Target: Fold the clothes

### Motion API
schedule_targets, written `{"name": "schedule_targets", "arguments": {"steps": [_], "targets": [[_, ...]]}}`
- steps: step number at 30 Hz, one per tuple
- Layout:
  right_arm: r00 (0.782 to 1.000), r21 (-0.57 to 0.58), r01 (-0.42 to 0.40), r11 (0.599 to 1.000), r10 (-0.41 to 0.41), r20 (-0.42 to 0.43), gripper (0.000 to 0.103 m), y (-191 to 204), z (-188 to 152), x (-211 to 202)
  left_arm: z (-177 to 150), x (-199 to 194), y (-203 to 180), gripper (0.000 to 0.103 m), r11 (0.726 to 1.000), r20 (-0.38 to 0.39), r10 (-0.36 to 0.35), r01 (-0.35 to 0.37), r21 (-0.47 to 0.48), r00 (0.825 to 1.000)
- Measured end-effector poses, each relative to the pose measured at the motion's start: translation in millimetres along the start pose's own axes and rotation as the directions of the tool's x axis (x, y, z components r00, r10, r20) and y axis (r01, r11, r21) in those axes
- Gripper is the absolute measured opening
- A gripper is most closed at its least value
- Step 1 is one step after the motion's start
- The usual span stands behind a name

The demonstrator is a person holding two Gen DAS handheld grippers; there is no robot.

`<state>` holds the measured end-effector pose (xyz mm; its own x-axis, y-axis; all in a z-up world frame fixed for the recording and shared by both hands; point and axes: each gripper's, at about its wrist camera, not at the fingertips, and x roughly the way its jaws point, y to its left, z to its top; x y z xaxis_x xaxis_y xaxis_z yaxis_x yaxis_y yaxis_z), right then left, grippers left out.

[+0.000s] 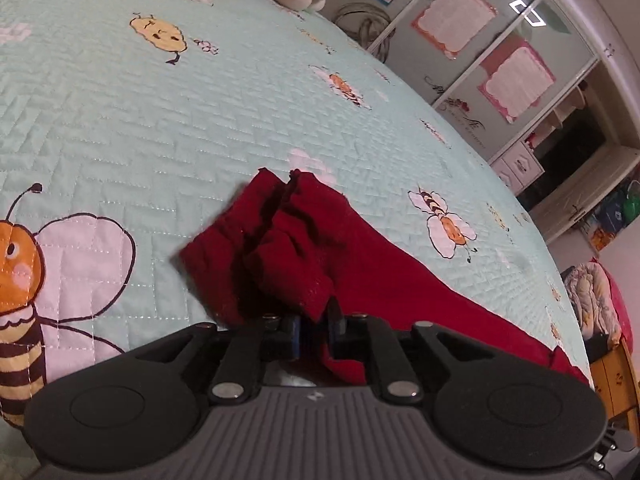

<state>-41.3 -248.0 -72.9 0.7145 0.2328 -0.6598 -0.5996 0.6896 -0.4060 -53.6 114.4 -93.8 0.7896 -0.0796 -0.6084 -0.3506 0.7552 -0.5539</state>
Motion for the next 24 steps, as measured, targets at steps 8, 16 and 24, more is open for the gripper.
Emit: {"name": "schedule_targets", "arguments": {"steps": [8,16,24], "targets": [[0.998,-0.028,0.012,1.000,-0.014,-0.059,0.000,9.8,-4.9,15.1,1.5,-0.6,-2.9,0.018,1.000,0.005,0.028,-0.028,-0.008,1.000],[0.994,-0.044,0.011,0.999,-0.015,-0.104,0.011,9.0,5.3,10.9,-1.0,3.4,-18.4,0.011,0.989,-0.007,0.138,-0.138,0.058,0.990],[0.985,-0.033,-0.134,0.990,0.129,-0.114,0.024,13.9,46.7,-32.5,0.4,6.3,-24.1,0.012,0.979,-0.033,0.190,-0.187,0.085,0.981]]}}
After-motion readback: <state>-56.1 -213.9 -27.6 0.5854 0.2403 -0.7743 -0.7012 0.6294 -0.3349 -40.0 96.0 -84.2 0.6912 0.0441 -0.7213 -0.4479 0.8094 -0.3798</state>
